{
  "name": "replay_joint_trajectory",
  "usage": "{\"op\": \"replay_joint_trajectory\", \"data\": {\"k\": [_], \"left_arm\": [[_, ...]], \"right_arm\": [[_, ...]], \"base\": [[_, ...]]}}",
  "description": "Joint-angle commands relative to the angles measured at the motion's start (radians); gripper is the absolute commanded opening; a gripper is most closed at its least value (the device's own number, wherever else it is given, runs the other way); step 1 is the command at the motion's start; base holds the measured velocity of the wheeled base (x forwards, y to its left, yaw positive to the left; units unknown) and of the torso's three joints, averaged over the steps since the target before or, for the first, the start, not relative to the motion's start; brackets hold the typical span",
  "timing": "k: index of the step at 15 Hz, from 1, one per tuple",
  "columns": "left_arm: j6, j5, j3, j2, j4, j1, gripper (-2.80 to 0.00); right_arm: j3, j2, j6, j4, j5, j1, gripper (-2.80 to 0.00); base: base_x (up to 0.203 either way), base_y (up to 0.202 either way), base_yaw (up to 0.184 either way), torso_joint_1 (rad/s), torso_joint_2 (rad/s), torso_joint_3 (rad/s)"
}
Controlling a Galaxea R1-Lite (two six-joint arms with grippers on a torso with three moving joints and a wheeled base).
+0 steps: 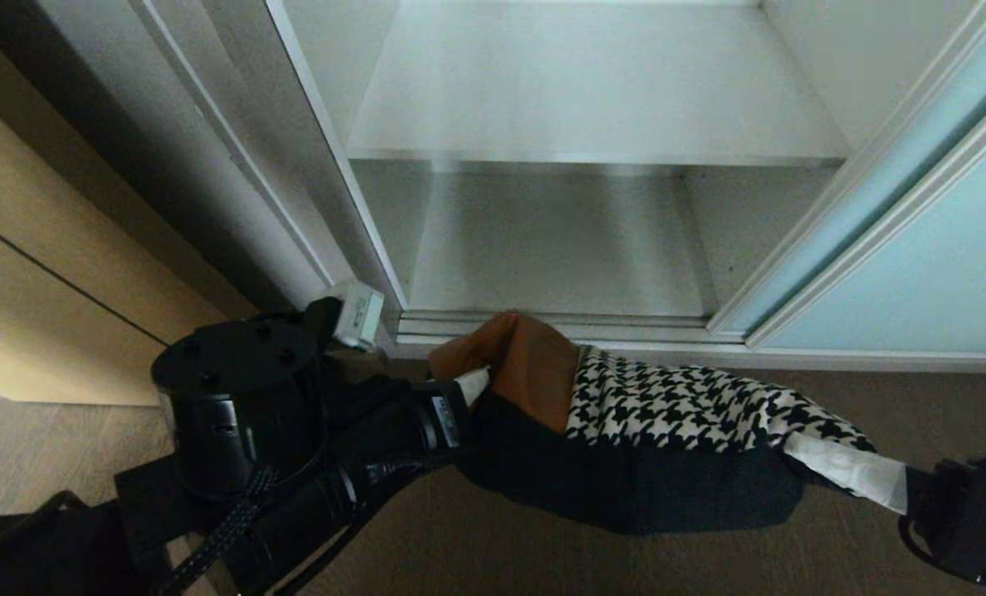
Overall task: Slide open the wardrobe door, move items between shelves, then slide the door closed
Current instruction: Place the pillow on the higher shelf
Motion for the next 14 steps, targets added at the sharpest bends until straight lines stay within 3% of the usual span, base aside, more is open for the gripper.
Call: {"op": "replay_joint_trajectory", "data": {"k": [1,14], "left_arm": [[0.000,0.001,-0.014,0.001,0.007,-0.001,-2.80],[0.016,0.002,-0.045,0.023,0.007,0.000,-2.80]], "right_arm": [[0.004,-0.002,0.003,-0.005,0.002,0.002,-2.80],[0.010,-0.007,0.003,-0.005,0.006,0.002,-2.80]], "base": [[0.000,0.000,0.000,0.002,0.00,0.201],[0.000,0.000,0.000,0.002,0.00,0.204]]}}
